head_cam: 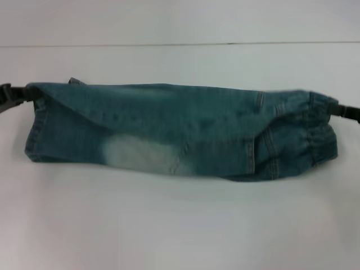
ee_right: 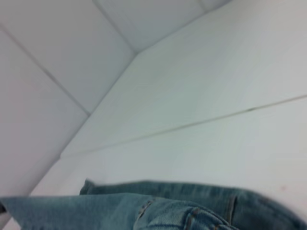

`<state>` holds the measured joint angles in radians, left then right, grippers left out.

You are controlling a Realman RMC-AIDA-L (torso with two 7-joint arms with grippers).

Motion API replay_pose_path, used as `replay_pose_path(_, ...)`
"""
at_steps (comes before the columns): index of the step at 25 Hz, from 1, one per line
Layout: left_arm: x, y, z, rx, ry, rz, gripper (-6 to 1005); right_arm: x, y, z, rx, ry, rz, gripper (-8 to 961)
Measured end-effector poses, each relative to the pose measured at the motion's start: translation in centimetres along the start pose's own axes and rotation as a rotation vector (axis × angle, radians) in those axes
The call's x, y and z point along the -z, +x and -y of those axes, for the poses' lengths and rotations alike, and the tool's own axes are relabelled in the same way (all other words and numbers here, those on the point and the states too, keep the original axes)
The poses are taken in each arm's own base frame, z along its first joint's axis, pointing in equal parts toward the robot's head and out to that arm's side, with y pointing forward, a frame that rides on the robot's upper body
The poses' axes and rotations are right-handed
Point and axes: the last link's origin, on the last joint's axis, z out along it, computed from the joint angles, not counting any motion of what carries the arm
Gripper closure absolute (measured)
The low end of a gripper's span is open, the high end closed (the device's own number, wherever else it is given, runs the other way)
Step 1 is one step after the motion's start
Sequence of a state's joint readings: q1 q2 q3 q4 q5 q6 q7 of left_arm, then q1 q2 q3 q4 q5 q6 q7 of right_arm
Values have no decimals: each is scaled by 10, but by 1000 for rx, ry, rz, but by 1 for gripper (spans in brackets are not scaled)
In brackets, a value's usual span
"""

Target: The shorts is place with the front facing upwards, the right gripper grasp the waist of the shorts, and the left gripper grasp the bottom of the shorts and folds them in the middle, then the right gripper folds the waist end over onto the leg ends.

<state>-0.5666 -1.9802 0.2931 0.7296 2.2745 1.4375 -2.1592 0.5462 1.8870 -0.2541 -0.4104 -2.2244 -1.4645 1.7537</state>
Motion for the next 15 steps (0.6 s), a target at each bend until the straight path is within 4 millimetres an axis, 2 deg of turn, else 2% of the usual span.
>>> replay_pose_path(5,-15,3,8,-25,80,-10,995,-23,-2,-6,1,8,50,933)
replay_pose_path(15,-37,18,7,-102,146,-49,995,-42,-16,-6,97,54,34,934)
